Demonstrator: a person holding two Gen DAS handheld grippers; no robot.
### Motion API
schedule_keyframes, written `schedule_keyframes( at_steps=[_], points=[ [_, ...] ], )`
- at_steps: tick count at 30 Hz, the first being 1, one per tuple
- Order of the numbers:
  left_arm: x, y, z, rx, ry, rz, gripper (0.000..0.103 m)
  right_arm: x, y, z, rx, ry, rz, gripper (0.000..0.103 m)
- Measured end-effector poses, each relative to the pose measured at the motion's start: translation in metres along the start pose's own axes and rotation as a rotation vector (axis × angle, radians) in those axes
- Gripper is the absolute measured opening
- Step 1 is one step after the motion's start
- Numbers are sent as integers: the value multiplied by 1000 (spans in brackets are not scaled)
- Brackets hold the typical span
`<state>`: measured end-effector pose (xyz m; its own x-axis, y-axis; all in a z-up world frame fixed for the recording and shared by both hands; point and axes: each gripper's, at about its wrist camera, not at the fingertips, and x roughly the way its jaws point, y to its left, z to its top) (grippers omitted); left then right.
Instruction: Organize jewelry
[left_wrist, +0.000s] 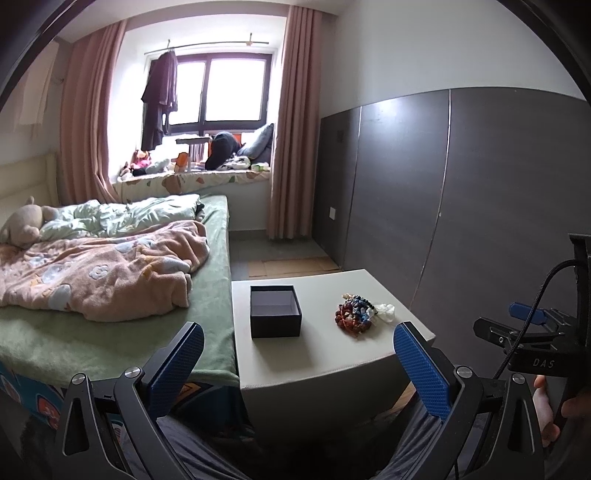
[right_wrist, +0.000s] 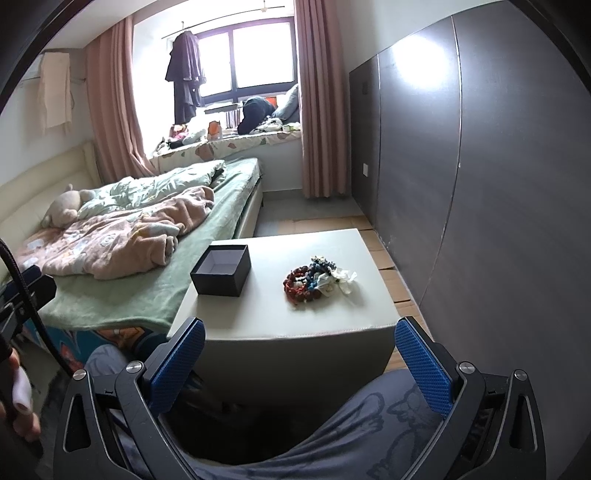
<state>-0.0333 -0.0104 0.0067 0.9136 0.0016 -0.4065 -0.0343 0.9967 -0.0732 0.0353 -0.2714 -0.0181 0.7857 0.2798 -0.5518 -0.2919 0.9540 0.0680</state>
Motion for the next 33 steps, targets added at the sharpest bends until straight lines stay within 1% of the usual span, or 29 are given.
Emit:
schedule_keyframes(
  at_steps=[9,15,18,24,28,29,33],
  points=[
    [7,2,1,-3,17,-4,103,2,-2,1,16,7,5,103],
    [22,-1,5,3,41,-7,103,12,-11,3,38,17,-3,103],
    [34,-3,9,-12,50,-25,103,20,-19,5,45,24,-12,103],
    [71,-6,20,-25,88,-66,103,43,-47,10,103,49,-21,103],
    [108,-11,27,-23,115,-103,102,66,-64,13,125,71,-15,102],
    [119,-13,28,-20,129,-111,102,73,-66,14,126,78,-16,100],
    [161,-19,30,-20,201,-151,89,107,-81,19,155,132,-3,88]
  ],
)
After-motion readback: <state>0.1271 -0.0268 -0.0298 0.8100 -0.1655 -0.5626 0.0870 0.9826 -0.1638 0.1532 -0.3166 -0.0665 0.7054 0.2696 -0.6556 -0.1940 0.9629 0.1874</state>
